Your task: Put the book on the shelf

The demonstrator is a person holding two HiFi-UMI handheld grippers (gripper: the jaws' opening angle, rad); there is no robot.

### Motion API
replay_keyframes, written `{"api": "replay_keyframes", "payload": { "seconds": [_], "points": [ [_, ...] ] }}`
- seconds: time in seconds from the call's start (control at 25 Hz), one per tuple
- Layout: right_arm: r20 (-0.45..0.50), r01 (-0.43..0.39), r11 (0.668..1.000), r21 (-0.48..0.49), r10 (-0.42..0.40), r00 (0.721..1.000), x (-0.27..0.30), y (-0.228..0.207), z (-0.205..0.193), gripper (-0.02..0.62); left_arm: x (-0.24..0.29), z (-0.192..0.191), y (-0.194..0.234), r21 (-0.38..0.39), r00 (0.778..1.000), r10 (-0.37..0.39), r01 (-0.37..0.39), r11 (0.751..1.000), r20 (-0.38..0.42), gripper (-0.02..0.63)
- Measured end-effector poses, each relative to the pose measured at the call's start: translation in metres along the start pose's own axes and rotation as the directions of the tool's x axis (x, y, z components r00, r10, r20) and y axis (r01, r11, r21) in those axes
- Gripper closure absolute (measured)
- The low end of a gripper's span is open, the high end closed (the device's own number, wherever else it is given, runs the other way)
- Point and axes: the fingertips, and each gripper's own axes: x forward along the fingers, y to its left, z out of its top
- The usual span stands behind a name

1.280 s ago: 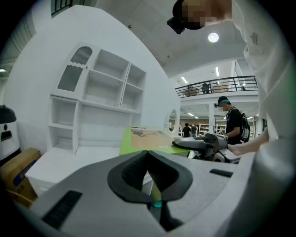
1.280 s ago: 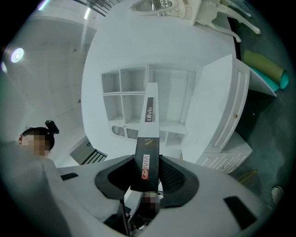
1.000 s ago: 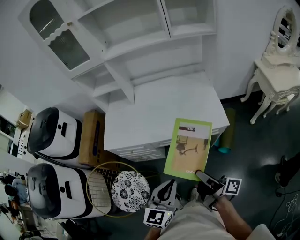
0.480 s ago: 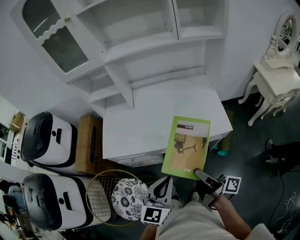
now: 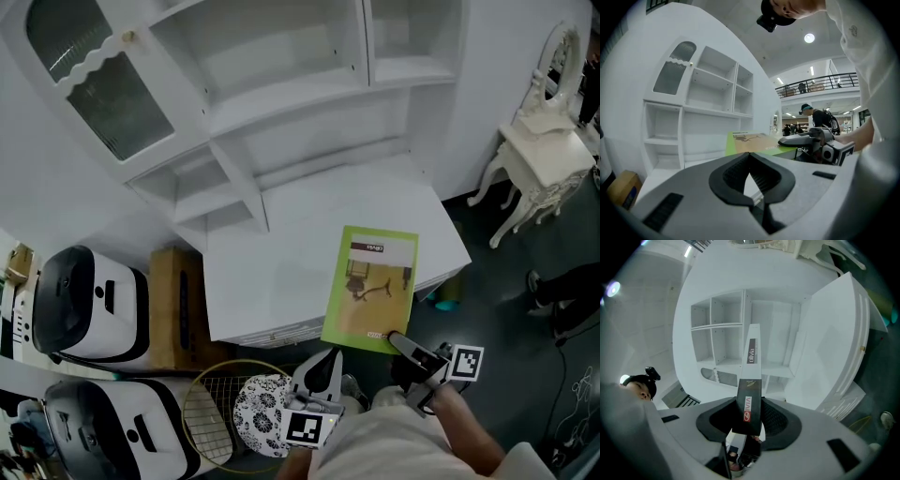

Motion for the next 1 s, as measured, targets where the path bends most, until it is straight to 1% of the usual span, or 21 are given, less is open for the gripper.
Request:
{"api": "replay_keyframes", "payload": {
  "seconds": [0.16, 0.36, 0.52, 0.68, 0.88, 1.0],
  "points": [
    [0.03, 0.001, 1.0, 0.002, -0.001, 1.0, 0.023, 0.002, -0.003, 0.443, 0.0, -0.001, 0.022, 0.008, 0.999, -0.032, 0.032, 0.999, -0.001, 0.603],
    [0.038, 0.009, 1.0, -0.005, -0.009, 0.999, 0.04, 0.004, 0.003, 0.443, 0.005, -0.005, 0.04, -0.01, 0.999, -0.038, 0.037, 0.999, -0.015, 0.603],
    [0.051, 0.01, 1.0, 0.006, -0.01, 0.999, 0.047, 0.0, 0.018, 0.443, 0.017, -0.006, 0.051, -0.016, 0.999, -0.026, 0.025, 1.0, -0.019, 0.603],
    [0.039, -0.005, 1.0, 0.006, 0.005, 0.999, 0.059, -0.001, 0.033, 0.443, 0.027, -0.002, 0.059, -0.024, 1.0, 0.004, -0.005, 1.0, -0.015, 0.603],
    [0.02, -0.04, 0.999, 0.029, 0.039, 0.999, 0.078, 0.001, 0.057, 0.443, 0.047, -0.002, 0.066, -0.017, 0.998, 0.019, -0.02, 1.0, -0.064, 0.603],
    [0.0, -0.061, 0.997, 0.037, 0.061, 0.998, 0.091, 0.006, 0.072, 0.443, 0.063, 0.002, 0.073, -0.022, 0.996, 0.045, -0.047, 0.999, -0.079, 0.603]
  ]
}}
